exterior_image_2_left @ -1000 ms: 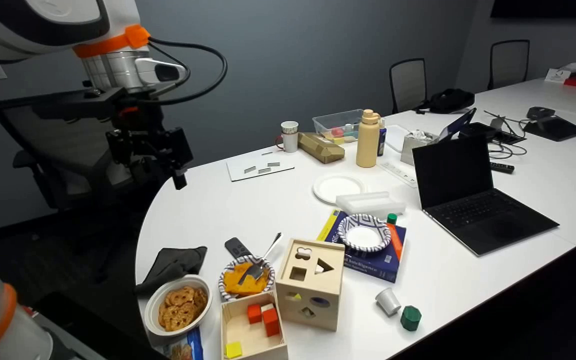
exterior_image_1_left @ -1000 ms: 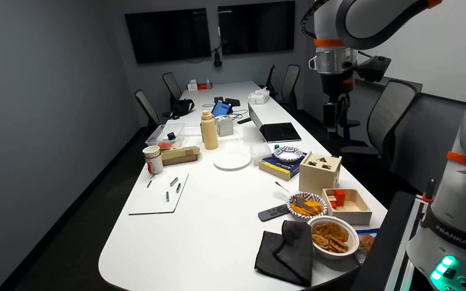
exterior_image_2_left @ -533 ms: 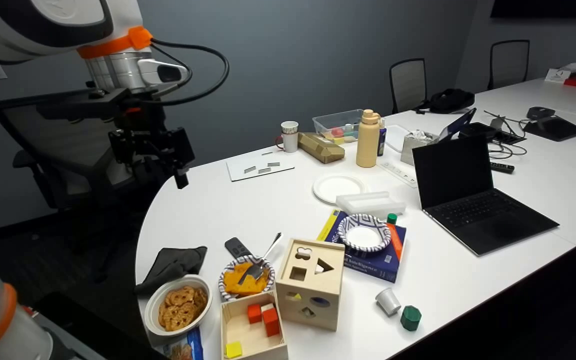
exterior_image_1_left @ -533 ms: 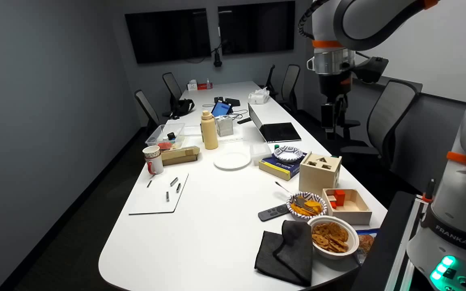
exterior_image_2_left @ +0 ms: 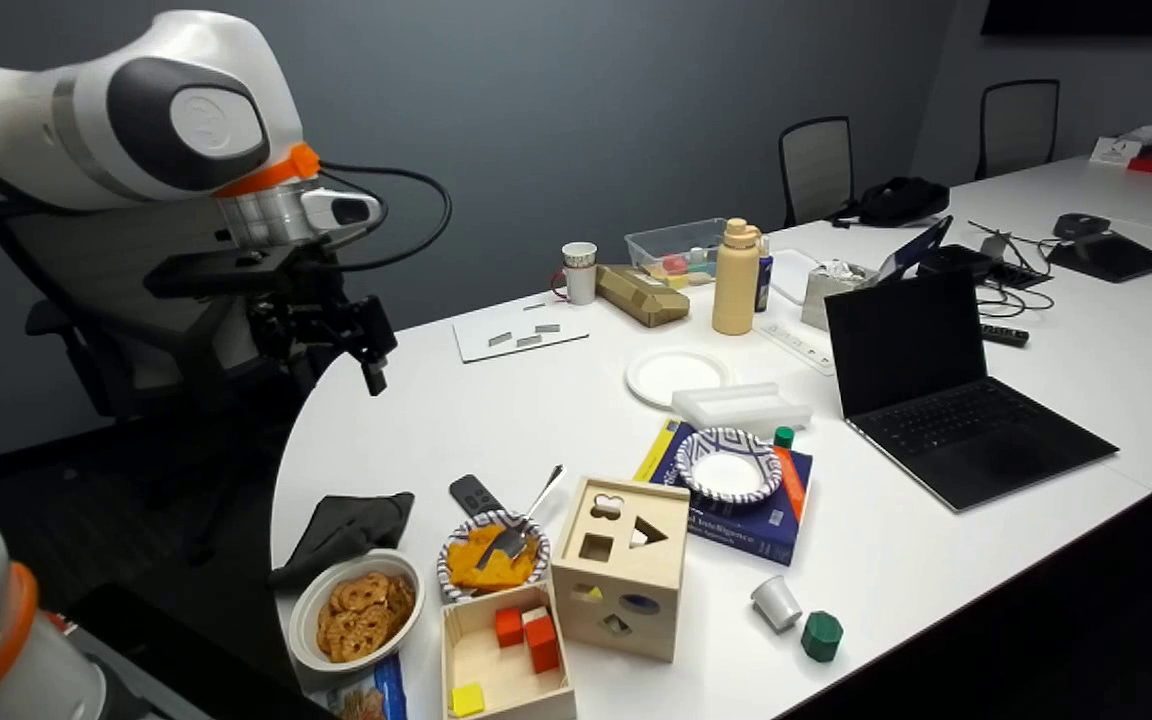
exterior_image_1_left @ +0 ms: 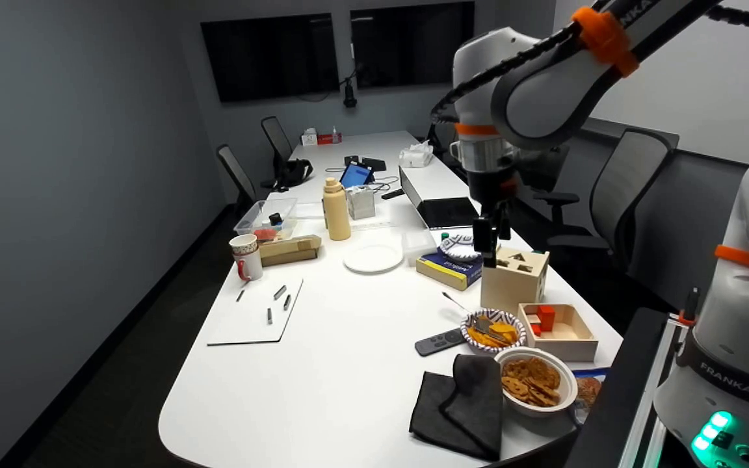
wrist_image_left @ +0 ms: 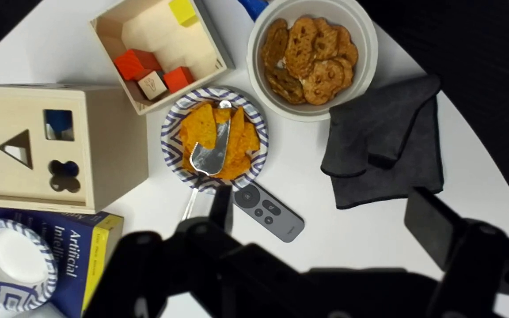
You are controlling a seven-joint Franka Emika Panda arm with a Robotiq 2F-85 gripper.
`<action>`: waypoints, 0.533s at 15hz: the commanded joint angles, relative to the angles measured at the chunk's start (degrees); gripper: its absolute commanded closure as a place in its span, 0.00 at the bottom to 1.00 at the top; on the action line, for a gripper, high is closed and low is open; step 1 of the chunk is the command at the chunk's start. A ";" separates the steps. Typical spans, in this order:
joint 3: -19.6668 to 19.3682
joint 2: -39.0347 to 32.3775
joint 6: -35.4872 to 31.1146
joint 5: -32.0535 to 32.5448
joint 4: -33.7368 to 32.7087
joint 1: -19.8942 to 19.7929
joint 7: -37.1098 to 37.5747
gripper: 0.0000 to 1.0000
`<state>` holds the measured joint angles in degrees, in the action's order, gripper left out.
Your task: Use the black rag to clean the table
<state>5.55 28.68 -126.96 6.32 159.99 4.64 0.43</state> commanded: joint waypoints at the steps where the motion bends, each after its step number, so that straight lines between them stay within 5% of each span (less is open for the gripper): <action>1: 2.00 -10.54 -9.18 -2.98 -0.06 2.36 3.44 0.00; 8: 2.31 -30.31 -25.25 -8.41 -0.04 2.82 6.36 0.00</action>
<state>8.17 6.03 -145.70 -0.31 159.97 7.59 5.86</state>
